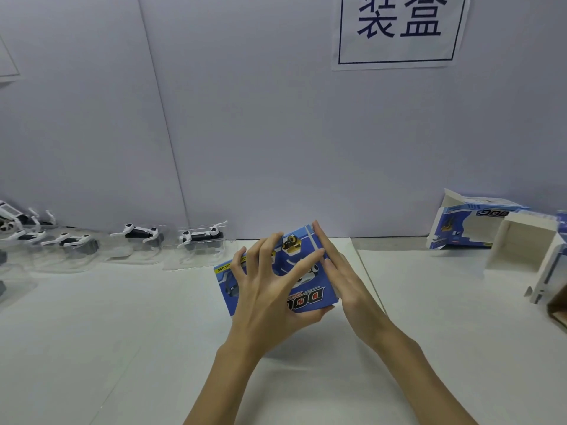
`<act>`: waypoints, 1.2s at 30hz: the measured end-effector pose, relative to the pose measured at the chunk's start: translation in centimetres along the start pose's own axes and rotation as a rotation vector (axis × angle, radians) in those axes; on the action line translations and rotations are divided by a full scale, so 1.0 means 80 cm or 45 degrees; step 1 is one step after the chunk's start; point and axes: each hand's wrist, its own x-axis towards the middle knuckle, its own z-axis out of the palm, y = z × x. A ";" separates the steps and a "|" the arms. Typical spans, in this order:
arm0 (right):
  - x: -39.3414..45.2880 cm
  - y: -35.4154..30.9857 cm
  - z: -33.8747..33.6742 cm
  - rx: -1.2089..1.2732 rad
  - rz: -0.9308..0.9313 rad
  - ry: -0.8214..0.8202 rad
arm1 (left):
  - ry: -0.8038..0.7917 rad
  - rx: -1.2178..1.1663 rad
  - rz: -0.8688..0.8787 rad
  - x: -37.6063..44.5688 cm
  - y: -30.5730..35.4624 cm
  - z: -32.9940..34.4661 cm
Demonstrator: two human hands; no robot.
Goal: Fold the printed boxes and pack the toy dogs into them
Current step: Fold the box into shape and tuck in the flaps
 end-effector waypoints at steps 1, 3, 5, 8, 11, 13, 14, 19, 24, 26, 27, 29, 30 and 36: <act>0.000 -0.001 0.001 -0.008 -0.001 0.004 | 0.002 -0.002 0.001 0.000 0.000 0.000; -0.001 -0.001 0.003 -0.026 -0.010 0.020 | 0.004 -0.012 0.002 0.000 0.000 -0.001; -0.001 -0.001 0.004 -0.023 -0.012 0.036 | -0.011 -0.011 0.002 0.000 0.000 -0.002; -0.001 -0.004 0.004 0.097 0.020 0.047 | -0.032 -0.008 -0.006 0.003 -0.005 -0.004; -0.001 -0.011 0.000 0.152 0.038 0.001 | -0.012 -0.036 -0.079 0.005 -0.017 -0.009; 0.000 -0.015 0.001 0.109 0.031 -0.017 | -0.014 -0.058 -0.134 0.005 -0.023 -0.012; 0.000 -0.015 0.003 0.087 0.028 -0.014 | -0.022 -0.064 -0.146 0.004 -0.025 -0.012; 0.002 -0.007 0.008 0.024 0.007 0.043 | -0.042 -0.073 -0.161 0.006 -0.022 -0.013; 0.000 0.002 0.008 -0.211 -0.111 0.132 | -0.018 -0.069 -0.135 0.007 -0.020 -0.015; 0.000 0.003 0.006 -0.341 -0.170 0.143 | -0.013 -0.070 -0.124 0.007 -0.020 -0.016; 0.000 0.003 0.004 -0.385 -0.193 0.147 | -0.015 -0.071 -0.122 0.007 -0.021 -0.016; 0.000 0.004 0.003 -0.414 -0.212 0.150 | -0.019 -0.067 -0.126 0.007 -0.021 -0.016; 0.001 0.005 0.003 -0.417 -0.207 0.149 | -0.022 -0.063 -0.129 0.007 -0.022 -0.015; -0.004 0.005 0.011 -0.316 -0.165 0.051 | -0.018 -0.025 -0.185 0.005 -0.015 -0.010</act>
